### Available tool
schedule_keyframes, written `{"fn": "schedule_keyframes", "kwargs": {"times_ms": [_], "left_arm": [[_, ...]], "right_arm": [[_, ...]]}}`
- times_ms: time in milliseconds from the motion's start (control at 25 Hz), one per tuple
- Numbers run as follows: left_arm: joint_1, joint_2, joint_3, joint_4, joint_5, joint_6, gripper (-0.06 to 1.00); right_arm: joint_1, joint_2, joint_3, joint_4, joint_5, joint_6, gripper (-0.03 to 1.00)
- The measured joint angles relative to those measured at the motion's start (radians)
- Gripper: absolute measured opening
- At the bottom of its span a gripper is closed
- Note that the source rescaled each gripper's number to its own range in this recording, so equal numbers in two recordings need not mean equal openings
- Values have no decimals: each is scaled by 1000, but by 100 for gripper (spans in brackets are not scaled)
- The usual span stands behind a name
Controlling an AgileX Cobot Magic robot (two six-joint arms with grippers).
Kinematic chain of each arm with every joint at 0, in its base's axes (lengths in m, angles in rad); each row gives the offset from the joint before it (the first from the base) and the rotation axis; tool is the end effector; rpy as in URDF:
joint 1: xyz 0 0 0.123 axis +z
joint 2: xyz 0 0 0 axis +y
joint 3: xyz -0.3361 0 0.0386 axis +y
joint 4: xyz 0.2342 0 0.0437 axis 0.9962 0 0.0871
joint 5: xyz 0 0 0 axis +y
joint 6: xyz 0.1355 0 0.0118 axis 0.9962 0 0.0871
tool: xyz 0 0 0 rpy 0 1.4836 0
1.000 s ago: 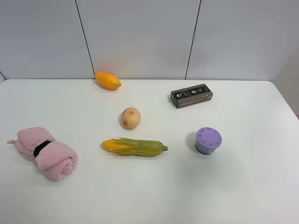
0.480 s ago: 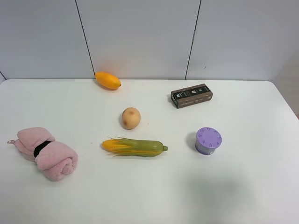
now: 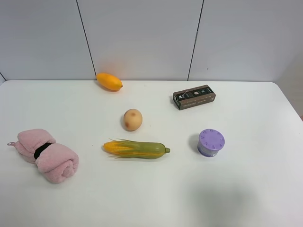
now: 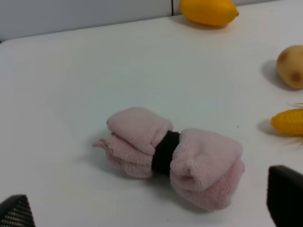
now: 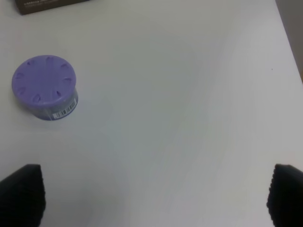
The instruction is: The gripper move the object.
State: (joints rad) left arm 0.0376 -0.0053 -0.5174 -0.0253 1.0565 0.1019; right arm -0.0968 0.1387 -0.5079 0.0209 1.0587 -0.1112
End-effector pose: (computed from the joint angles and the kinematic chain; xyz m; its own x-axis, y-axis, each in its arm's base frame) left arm -0.0324 -0.0042 0.2558 -0.4313 0.0731 -0.8992 0.0209 0.9973 0.0711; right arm -0.0125 0.0037 0.2559 -0.5692 -0.0460 -0.8209 0.0245 0.9970 -0.0728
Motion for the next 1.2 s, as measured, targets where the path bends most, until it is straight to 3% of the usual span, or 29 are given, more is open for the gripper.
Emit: {"fn": "schedule_keyframes", "kwargs": {"times_ms": [240, 480, 1200], "left_arm": [[0, 0, 0, 0, 0, 0, 100], [0, 0, 0, 0, 0, 0, 100], [0, 0, 0, 0, 0, 0, 100]], "right_arm": [[0, 0, 0, -35, 6, 77, 88], [0, 0, 0, -4, 6, 105, 88], [24, -38, 1, 48, 7, 35, 88]]}}
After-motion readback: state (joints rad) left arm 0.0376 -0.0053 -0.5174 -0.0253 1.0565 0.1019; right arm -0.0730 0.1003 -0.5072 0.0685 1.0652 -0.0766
